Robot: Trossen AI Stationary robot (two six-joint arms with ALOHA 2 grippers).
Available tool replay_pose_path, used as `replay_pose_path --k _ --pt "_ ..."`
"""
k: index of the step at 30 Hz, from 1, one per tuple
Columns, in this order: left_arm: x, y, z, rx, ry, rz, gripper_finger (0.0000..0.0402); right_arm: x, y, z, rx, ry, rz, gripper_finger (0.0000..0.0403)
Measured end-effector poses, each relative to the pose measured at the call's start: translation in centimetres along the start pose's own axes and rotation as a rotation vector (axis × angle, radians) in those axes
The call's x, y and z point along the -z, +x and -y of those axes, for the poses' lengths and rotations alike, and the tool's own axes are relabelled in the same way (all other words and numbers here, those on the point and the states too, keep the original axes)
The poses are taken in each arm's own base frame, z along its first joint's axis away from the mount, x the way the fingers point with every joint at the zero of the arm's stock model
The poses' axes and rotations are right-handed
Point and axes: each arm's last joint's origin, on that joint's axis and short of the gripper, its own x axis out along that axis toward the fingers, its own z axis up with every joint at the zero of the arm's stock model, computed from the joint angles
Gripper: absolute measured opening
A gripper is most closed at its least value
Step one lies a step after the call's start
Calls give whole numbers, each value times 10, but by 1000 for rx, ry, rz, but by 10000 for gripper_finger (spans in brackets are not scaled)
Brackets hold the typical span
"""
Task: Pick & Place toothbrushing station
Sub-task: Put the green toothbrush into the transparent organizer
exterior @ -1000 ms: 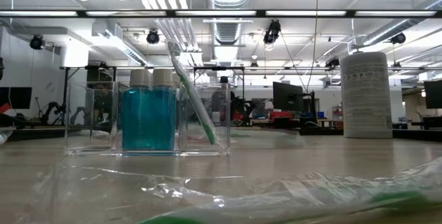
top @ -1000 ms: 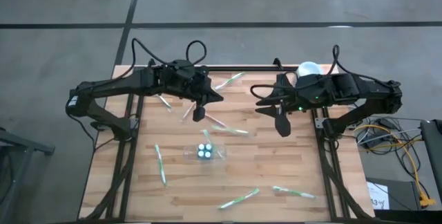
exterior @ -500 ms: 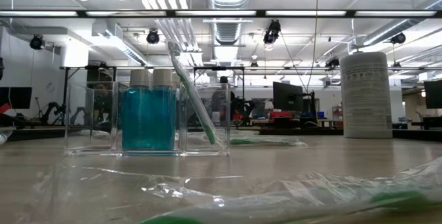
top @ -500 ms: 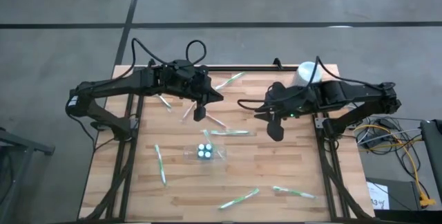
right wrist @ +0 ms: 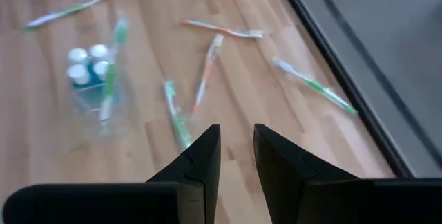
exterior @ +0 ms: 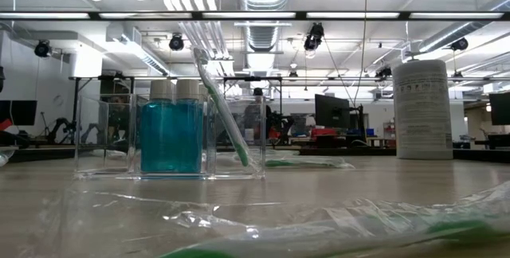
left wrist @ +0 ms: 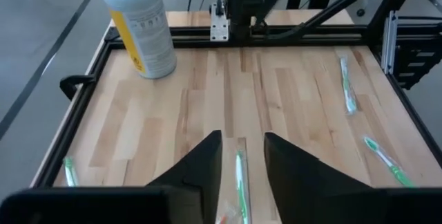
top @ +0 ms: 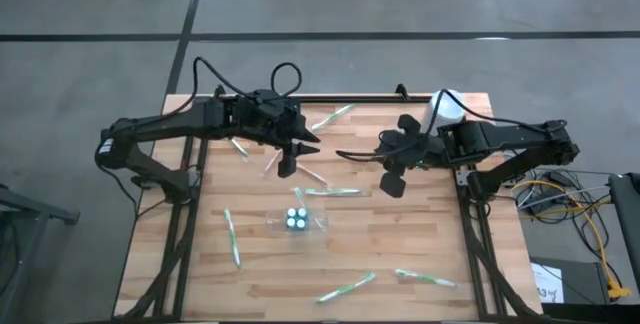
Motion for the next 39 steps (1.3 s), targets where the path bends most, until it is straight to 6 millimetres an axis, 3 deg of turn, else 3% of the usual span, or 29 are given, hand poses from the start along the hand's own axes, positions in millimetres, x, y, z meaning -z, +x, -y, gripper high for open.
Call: replay_pose_path --k 17,27,32,39 --pt "18 9 -1 -63 -148 -111 192 21 27 22 166 -9 -118 82" --pt "21 9 0 -48 -136 -146 193 38 56 21 30 -39 -166 82" --pt "34 6 1 -48 -85 -283 193 40 53 22 35 -42 -167 82" --pt "39 8 -1 -122 2 -321 193 28 34 26 18 -21 -93 82"
